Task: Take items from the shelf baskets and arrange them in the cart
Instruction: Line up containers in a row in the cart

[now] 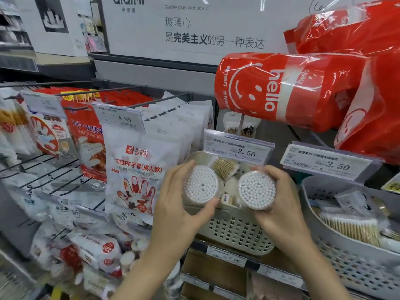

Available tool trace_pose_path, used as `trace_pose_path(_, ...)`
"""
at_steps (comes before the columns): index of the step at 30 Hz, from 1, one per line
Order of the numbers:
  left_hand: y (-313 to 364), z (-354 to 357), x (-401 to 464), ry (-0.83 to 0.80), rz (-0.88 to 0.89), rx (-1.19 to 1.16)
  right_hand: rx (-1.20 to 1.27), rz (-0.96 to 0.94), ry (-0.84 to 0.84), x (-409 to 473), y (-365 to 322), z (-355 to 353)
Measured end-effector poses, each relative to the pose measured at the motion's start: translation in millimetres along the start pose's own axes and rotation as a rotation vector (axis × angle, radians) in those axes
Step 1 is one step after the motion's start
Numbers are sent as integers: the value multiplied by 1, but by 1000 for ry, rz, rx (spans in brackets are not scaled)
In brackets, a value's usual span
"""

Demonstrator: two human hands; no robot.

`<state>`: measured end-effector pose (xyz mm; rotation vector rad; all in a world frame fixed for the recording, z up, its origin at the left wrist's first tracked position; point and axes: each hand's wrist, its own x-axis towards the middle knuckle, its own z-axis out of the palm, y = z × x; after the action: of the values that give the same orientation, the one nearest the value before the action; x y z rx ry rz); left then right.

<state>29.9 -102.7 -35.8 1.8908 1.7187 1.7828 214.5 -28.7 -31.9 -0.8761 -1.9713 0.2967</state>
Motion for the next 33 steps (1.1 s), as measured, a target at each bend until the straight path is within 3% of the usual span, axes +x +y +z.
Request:
trace_pose_path(4, -6, -27, -22, 93, -76, 25, 168, -119, 37, -20, -14, 13)
trace_pose_path(8, -20, -65, -47, 197, -207, 94, 428, 11, -22, -39, -43, 56)
trace_pose_path(13, -46, -124, -98, 336, -480, 237, 769, 338, -319, -53, -84, 135)
trace_pose_path(15, -55, -154, -123, 440, -583, 303, 872, 392, -535, -55, -104, 166)
trace_pose_path(19, -72, -219, -177, 667, -759, 356, 868, 335, -802, -65, -153, 227)
trace_pose_path(23, -90, -284, -222, 846, -876, 412, 896, 360, -958, -78, -204, 294)
trace_pose_path(29, -135, -367, -267, 910, -1007, 459, 878, 365, -1040, -99, -268, 381)
trace_pose_path(33, -183, -402, -291, 849, -1093, 479, 816, 421, -1106, -115, -280, 433)
